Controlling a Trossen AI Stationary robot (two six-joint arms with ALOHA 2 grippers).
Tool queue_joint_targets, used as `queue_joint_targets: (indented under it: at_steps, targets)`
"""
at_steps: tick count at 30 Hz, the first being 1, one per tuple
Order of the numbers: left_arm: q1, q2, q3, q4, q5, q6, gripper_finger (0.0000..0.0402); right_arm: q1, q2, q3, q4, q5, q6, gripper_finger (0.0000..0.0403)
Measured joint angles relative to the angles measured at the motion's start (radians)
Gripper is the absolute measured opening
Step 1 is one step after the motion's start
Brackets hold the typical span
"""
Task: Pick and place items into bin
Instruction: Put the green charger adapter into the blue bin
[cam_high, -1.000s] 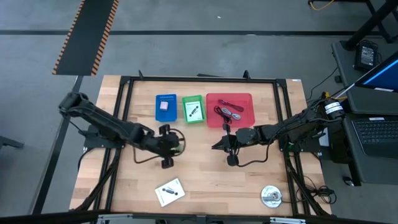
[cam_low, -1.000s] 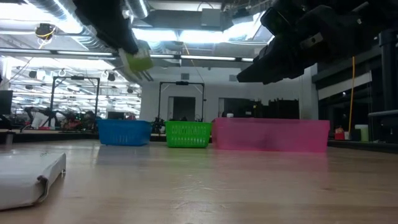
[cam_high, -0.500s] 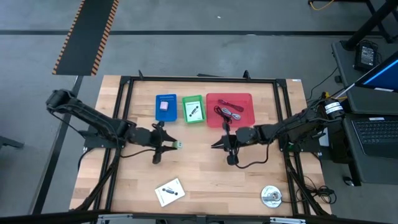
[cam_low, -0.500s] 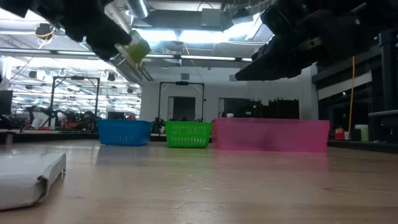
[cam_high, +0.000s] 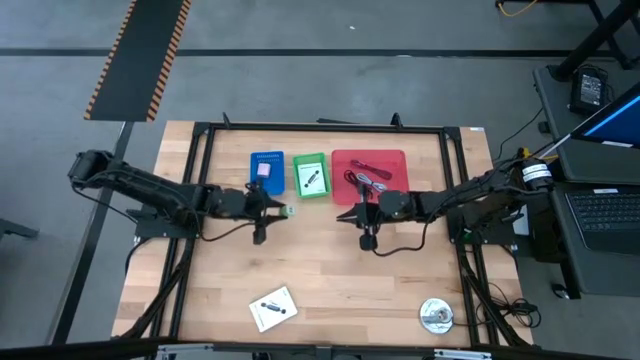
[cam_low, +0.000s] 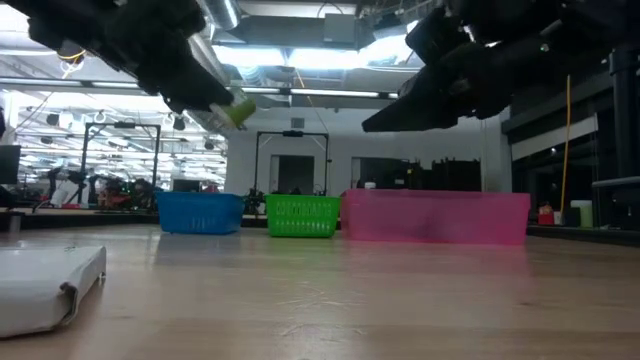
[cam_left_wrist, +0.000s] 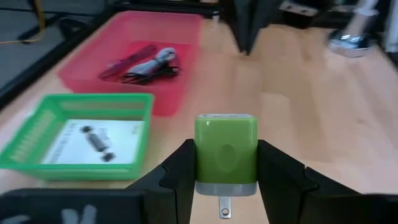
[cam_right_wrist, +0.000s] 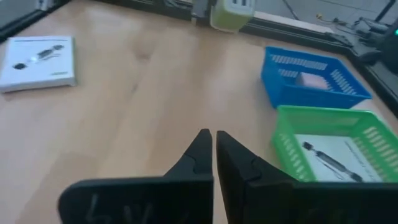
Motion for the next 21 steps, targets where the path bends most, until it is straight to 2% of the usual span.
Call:
queue_joint_targets:
  at_steps: [7, 15, 21]
  targets:
    - [0.175, 0.000, 0.000, -0.044, 0.025, 0.045, 0.0131, -0.069, 0.000, 0.000, 0.000, 0.000, -0.032, 0.0005]
    - [0.415, 0.000, 0.000, -0.140, 0.029, -0.018, 0.0131, -0.135, 0.000, 0.000, -0.001, 0.000, -0.062, 0.0005]
    - [0.555, 0.000, 0.000, -0.146, 0.117, -0.034, 0.0131, -0.179, 0.000, 0.000, 0.000, 0.000, -0.086, 0.0005]
